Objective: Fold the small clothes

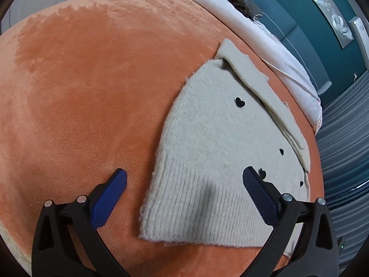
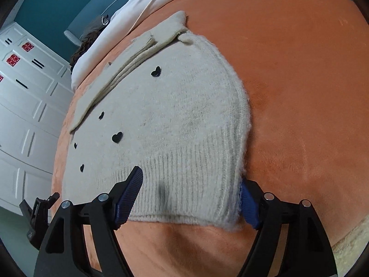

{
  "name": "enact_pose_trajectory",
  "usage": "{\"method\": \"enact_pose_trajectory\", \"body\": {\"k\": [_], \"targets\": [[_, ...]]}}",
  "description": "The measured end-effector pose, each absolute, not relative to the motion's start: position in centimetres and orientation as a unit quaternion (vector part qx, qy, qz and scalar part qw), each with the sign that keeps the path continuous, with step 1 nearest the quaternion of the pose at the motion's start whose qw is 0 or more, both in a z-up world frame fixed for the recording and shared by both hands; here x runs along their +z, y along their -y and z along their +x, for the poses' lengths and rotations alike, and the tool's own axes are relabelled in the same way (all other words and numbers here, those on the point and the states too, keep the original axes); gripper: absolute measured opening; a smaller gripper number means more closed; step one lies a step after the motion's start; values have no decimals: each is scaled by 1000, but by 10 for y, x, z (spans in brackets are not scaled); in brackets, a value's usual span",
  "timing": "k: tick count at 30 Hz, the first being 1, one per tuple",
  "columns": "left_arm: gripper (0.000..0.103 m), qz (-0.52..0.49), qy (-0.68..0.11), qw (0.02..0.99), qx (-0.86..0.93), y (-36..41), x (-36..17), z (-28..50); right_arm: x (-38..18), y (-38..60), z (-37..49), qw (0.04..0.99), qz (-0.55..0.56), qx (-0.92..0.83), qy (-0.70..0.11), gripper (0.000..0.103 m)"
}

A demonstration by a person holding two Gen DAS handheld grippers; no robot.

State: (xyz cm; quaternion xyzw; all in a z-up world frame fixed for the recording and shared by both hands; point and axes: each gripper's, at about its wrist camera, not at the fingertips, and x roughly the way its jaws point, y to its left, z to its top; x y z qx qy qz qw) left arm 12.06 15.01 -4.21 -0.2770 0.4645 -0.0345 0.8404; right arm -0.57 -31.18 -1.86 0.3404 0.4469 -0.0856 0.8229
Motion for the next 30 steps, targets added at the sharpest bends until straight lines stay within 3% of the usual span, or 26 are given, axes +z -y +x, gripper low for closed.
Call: {"method": "enact_pose_trajectory", "body": {"k": [1,2,3,4,6,10,18,25,30], "targets": [[94,-277,-470,838,-34,-149,-42,124,-18,312,-4,821,338,-93,-451,60],[80,-273,-474,837,-36,-148,-40,126,-19,313,-5,820,337,-94,-453,46],[58,-273,-480,833,-45,-146,-40,128,-19,315,-4,818,341,-93,-454,37],[48,-277,-495,822,-61,-144,-42,132,-21,316,-3,812,351,-89,-458,16],[10,-289,-516,803,-73,-144,-44,134,-24,323,-4,793,398,-75,-455,14],[8,-297,-499,811,-79,-156,-22,117,-2,326,-17,795,422,-64,-430,11],[6,-257,-502,815,-133,-169,21,43,56,325,-79,839,328,-37,-433,9],[6,-136,-570,790,-180,-165,36,-62,55,298,-167,805,198,16,-558,9],[6,-129,-589,775,-192,-189,70,-127,77,274,-241,769,163,79,-613,9]]}}
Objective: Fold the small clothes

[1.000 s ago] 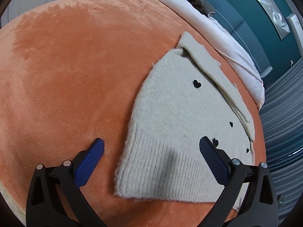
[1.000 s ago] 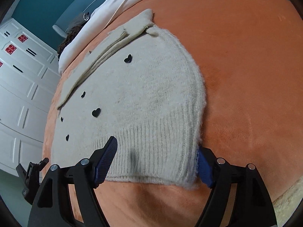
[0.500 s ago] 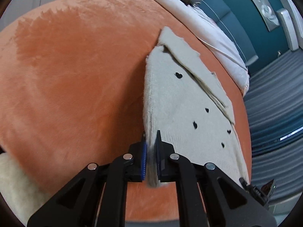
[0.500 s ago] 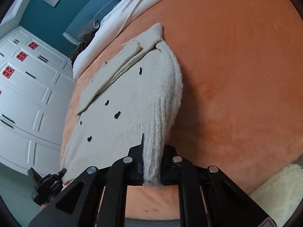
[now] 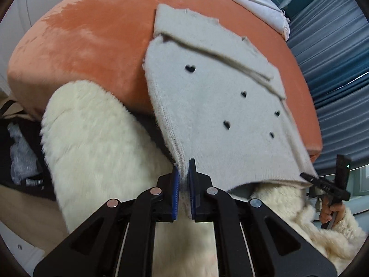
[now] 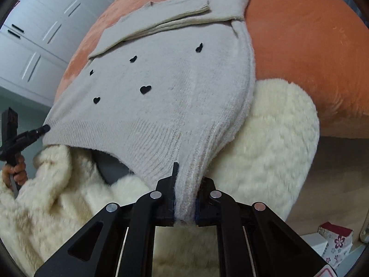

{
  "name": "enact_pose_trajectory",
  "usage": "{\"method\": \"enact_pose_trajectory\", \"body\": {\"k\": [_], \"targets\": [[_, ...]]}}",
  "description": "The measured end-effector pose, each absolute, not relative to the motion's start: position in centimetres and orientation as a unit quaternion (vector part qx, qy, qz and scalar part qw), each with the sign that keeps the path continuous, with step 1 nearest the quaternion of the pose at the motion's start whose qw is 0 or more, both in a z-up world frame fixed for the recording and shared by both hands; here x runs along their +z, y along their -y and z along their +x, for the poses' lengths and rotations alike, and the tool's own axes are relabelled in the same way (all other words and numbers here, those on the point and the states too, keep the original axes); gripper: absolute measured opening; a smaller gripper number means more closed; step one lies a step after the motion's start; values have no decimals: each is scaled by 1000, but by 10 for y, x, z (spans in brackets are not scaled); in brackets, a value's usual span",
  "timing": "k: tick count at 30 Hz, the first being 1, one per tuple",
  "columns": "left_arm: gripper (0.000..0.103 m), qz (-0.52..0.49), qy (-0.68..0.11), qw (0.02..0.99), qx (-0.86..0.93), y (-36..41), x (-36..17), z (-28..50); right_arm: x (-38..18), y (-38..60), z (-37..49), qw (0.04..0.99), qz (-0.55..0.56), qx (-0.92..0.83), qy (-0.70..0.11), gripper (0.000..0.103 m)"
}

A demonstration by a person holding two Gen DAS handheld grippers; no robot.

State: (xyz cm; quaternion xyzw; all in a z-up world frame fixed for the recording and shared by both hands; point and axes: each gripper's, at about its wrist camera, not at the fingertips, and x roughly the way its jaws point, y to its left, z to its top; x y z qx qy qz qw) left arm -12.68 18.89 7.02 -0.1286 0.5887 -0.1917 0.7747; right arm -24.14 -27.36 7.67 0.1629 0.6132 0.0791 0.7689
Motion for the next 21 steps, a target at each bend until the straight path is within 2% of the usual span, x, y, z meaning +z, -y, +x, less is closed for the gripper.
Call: {"method": "enact_pose_trajectory", "body": {"k": [4,7,9,10,11,12,13,14,18,20,21], "targets": [[7,-165,-526,811,-196,-200,126,-108,130,286,-234,809,176,101,-552,9],[7,-150,-451,854,-212,-182,159,-50,170,316,-177,864,209,95,-449,10],[7,-151,-406,876,-212,-166,166,-1,175,334,-127,883,247,92,-388,12],[8,-149,-391,885,-203,-156,164,18,171,340,-102,891,259,76,-364,15],[11,-145,-382,891,-200,-148,158,37,162,349,-79,897,267,55,-348,23],[14,-138,-379,900,-167,-139,145,60,149,356,-60,896,280,23,-343,27],[21,-140,-385,901,-141,-132,130,75,134,363,-44,888,302,-24,-346,39],[34,-141,-395,899,-127,-130,115,88,119,366,-36,876,326,-58,-352,39],[39,-173,-438,877,-95,-142,70,96,92,368,-51,857,378,-100,-336,40],[62,-176,-430,880,-101,-151,63,87,88,355,-66,869,349,-102,-337,54],[71,-168,-424,884,-104,-151,61,85,86,351,-66,875,325,-105,-342,56]]}}
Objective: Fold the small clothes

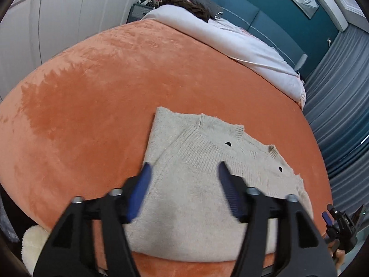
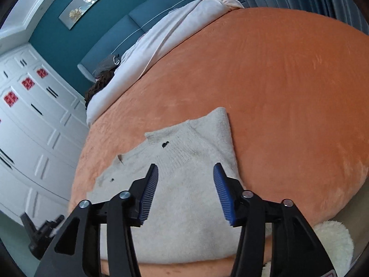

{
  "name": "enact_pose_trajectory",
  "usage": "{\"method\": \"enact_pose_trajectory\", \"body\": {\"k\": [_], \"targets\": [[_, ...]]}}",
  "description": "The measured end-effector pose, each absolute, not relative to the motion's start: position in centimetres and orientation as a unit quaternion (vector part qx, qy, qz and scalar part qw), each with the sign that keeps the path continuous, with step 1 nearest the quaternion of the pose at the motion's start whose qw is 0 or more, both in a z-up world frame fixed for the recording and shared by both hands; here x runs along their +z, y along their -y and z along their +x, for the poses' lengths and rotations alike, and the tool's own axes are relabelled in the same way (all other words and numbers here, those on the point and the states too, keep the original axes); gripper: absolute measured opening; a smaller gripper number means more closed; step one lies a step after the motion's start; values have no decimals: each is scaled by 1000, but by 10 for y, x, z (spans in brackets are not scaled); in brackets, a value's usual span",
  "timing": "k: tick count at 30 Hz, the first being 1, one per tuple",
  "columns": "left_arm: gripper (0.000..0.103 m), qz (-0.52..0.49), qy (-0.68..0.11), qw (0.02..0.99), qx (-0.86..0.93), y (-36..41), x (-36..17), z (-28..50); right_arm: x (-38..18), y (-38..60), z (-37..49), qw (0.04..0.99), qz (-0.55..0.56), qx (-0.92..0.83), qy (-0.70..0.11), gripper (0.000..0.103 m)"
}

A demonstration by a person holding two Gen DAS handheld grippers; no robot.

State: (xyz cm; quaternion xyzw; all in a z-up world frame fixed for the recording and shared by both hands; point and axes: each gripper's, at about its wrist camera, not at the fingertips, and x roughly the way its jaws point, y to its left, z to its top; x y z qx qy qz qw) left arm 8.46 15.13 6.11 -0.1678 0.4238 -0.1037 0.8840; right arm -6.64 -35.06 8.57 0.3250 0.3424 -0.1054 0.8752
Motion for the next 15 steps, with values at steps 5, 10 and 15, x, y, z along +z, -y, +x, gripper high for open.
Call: {"method": "enact_pose_trajectory", "body": {"k": [5,10,15], "targets": [[79,-109,-439,883,-125,-123,41,113,69,345,-37,882,242,-110,-389,58],[79,-91,-492,855,-141,-100,5,155,56,345,11,880,201,-107,-416,62],[55,-103,-521,838,-128,-96,-16,178,28,345,50,866,165,-114,-458,56]]}}
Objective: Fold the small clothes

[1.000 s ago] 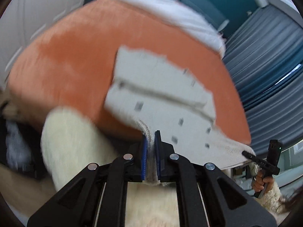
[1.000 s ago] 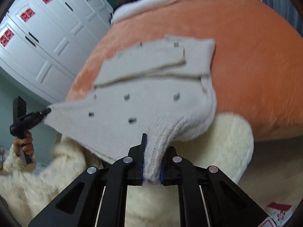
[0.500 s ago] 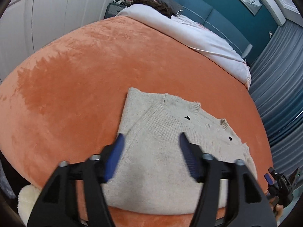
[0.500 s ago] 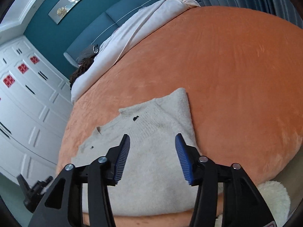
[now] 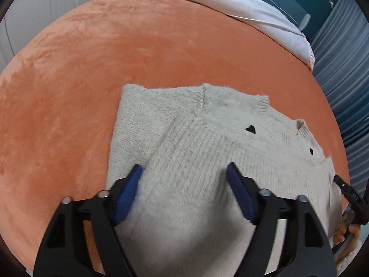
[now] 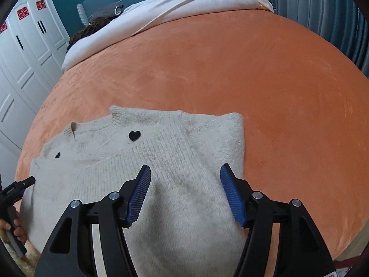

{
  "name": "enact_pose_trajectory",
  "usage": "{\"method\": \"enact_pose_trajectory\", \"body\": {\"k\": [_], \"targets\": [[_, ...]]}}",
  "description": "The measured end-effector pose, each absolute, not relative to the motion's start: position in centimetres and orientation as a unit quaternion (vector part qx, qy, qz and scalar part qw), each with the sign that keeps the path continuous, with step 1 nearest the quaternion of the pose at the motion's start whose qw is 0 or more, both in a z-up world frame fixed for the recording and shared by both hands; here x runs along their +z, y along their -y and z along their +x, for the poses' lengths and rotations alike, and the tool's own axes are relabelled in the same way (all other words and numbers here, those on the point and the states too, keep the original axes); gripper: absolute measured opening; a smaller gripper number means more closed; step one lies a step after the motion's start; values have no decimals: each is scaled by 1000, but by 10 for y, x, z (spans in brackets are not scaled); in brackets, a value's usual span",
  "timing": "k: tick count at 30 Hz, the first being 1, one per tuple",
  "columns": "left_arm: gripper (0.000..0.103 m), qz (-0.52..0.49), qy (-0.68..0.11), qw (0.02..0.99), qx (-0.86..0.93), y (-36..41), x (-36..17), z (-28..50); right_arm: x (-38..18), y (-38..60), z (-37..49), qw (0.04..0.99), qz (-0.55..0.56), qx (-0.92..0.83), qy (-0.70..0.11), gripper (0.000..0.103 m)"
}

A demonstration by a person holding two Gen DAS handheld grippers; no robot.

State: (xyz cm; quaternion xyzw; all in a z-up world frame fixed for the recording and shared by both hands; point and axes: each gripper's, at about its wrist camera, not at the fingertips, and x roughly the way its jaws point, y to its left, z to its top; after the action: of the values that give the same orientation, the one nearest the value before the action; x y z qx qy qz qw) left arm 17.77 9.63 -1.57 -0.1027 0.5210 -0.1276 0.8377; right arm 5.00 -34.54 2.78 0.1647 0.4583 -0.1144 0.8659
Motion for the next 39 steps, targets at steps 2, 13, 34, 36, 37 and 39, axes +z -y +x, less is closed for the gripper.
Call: {"method": "enact_pose_trajectory", "body": {"k": [2,13,34,36,37,39], "targets": [[16,-104,-523,835,-138,-97,-14,179,23,339,53,861,155,-106,-472,9],[10,-132,-419,884,-162,-111,84,201,122,386,27,917,244,-100,-301,7],[54,-115,-442,879,-135,-45,49,116,51,224,31,883,200,-5,-425,19],[54,-102,-462,868,-152,-20,35,97,30,166,27,868,184,59,-457,10],[54,-90,-474,863,-152,-12,26,92,22,148,24,865,171,71,-466,9],[54,-76,-496,854,-141,-12,5,85,9,135,18,861,149,73,-481,6]]}}
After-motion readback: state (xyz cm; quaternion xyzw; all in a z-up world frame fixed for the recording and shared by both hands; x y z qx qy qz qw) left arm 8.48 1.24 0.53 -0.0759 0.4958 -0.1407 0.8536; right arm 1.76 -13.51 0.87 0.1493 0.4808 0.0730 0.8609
